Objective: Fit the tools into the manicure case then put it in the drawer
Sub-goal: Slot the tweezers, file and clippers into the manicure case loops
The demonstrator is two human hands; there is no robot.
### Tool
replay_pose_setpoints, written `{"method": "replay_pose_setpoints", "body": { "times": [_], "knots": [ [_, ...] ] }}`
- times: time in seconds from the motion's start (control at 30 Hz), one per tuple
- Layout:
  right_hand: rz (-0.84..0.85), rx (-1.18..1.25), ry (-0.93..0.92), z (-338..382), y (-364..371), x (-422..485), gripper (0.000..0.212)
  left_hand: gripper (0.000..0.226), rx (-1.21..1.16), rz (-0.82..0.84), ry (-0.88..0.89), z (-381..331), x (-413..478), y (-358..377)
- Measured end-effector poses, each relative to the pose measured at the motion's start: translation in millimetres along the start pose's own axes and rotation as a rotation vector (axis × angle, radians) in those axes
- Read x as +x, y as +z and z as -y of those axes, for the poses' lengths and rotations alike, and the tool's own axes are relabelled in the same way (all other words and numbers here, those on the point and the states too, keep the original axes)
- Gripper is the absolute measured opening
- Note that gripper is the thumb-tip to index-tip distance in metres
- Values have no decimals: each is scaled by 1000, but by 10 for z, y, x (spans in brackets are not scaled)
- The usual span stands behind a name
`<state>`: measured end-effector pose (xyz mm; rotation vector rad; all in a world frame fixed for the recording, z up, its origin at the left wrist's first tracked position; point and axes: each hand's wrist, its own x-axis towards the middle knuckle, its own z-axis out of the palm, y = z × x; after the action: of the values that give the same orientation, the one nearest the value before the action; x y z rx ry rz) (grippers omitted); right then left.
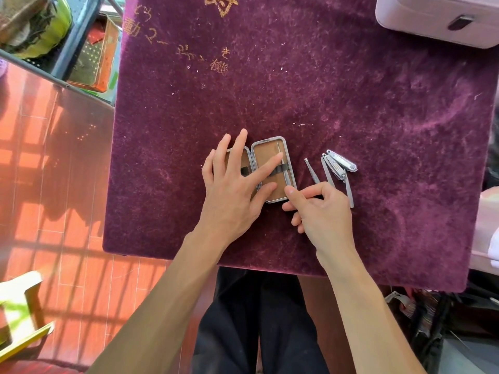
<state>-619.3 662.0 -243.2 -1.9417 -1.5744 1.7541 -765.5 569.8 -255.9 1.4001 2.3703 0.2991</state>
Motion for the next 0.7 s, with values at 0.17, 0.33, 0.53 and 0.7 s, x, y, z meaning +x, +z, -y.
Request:
{"method": "replay_pose_setpoints", "body": {
  "times": [0.17,0.33,0.53,0.7],
  "knots": [
    [-7,8,5,-7,4,2,25,48,74,18,7,7,7,-8],
    [-14,14,1,-10,10,-5,26,48,69,20,6,10,5,-1],
    [-21,28,3,-5,-6,-27,28,60,12,8,-10,8,2,10],
    [-77,112,-38,-30,-194,-82,24,66,-141,-161,-139,-28,-34,-7]
  ]
}}
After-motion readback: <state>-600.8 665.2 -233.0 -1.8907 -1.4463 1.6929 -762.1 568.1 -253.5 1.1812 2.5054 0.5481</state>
